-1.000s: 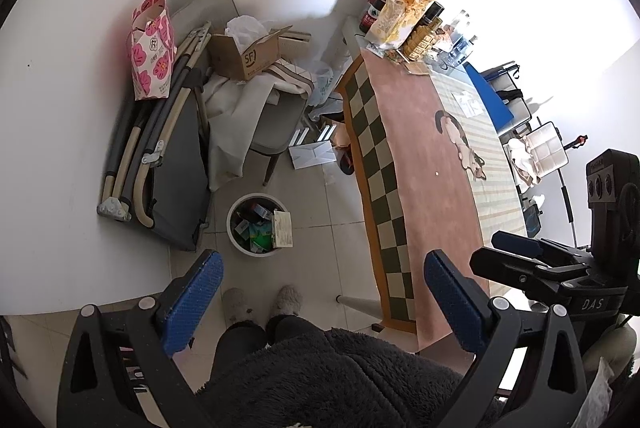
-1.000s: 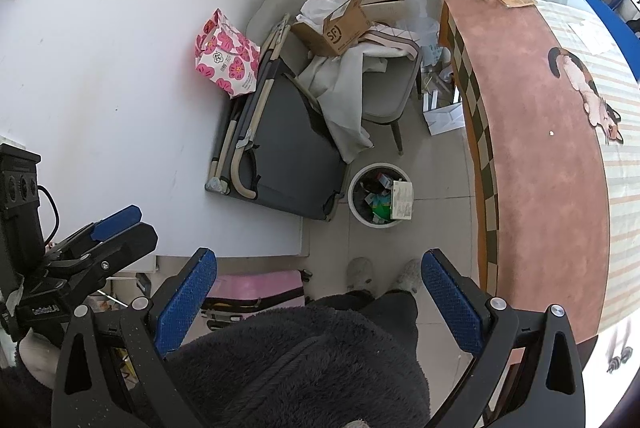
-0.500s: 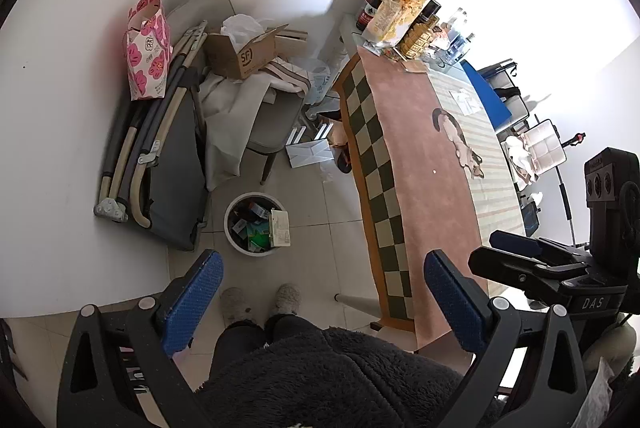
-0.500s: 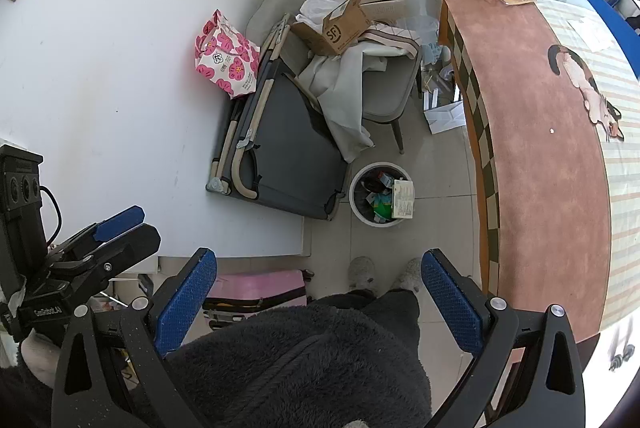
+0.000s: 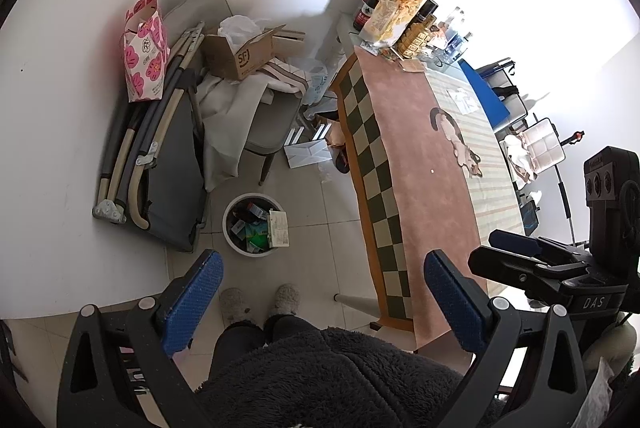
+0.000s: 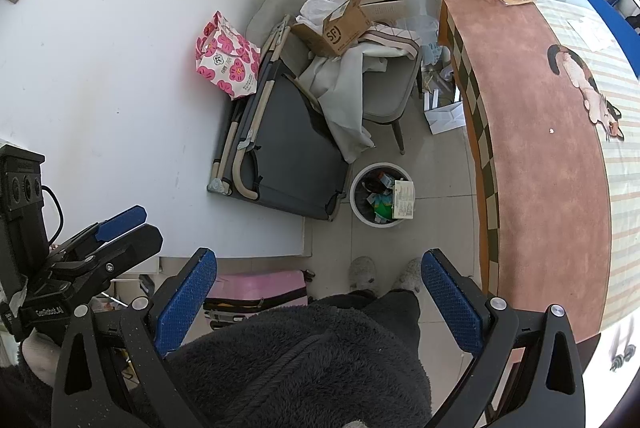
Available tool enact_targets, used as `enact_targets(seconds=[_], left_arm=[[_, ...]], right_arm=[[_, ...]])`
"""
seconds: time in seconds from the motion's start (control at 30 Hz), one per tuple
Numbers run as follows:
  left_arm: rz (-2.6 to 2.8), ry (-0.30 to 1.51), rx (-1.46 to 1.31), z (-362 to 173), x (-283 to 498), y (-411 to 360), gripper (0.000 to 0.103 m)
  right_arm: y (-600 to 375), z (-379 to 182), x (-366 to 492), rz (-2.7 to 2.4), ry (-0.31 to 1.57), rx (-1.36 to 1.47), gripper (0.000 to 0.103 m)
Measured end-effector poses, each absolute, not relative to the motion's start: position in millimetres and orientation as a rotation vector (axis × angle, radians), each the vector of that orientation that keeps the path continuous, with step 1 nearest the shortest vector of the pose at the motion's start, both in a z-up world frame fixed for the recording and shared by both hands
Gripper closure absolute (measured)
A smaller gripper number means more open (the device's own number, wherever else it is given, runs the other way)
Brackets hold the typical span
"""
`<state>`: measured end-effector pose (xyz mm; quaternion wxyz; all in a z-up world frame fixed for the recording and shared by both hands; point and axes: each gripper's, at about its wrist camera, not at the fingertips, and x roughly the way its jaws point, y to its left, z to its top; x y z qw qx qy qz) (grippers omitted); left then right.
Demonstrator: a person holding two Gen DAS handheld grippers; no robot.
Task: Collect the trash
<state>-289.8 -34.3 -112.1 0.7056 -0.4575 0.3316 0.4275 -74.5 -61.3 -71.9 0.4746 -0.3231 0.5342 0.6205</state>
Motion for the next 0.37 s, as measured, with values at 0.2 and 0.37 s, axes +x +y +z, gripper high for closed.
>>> enact_targets(seconds=[0.2, 0.37], left_arm=[[0.947, 0.734, -1.018, -111.5, -286.9, -35.1, 0.000], [0.944, 0.734, -1.019, -110.8, -285.4, -33.9, 0.000]], right_arm=[[-60.5, -71.8, -73.9, 1.514, 1.309, -0.788, 0.000], [-60.7, -71.3, -74.6, 1.514, 1.308, -0.786, 0.000]])
